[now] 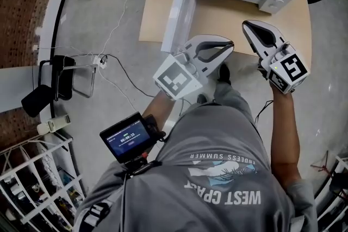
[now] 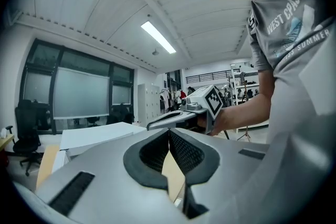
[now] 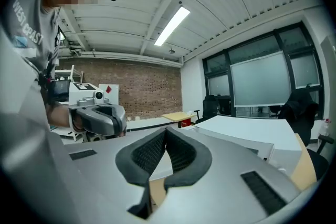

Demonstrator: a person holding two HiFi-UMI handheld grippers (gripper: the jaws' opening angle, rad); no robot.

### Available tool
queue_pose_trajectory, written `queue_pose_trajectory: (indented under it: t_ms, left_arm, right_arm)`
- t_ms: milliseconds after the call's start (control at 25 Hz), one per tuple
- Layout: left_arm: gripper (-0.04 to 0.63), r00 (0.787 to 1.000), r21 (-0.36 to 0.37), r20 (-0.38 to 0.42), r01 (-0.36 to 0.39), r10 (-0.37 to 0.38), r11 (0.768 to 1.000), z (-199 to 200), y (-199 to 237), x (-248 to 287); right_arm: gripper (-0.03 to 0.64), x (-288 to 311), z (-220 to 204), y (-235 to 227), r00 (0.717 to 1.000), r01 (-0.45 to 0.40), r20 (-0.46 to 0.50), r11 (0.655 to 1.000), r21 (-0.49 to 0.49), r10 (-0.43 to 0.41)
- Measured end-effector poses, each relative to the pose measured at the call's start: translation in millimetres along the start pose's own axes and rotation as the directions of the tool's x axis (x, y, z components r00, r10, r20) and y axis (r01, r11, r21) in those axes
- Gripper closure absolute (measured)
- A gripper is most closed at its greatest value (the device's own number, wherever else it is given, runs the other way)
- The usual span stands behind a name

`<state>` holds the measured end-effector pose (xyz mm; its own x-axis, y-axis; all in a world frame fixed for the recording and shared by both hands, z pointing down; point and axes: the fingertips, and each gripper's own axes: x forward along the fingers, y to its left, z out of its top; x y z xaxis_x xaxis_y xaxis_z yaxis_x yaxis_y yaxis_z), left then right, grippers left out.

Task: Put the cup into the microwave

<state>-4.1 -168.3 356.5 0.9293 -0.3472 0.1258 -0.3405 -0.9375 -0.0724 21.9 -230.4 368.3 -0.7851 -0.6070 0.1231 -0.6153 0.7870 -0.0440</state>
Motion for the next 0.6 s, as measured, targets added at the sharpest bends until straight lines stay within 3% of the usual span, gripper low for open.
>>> queue_pose_trajectory:
  t_ms: [360, 600]
  left_arm:
    - [0.574, 0.998, 0.057, 0.055, 0.039, -0.043, 0.998, 50.5, -68.2, -47.3]
    - [0.574, 0.995, 0.085, 0.074, 0.064, -0.07, 0.994, 49.4, -85.9, -56.9]
  right_arm:
    - [0.598, -57.1, 53.3, 109.8, 0.999, -0.007, 0.039, 0.999, -0.032, 0.008]
    - [0.597, -72.1, 38.0, 137.6, 1.0, 0.024, -0.007, 0.999, -0.046, -0.024]
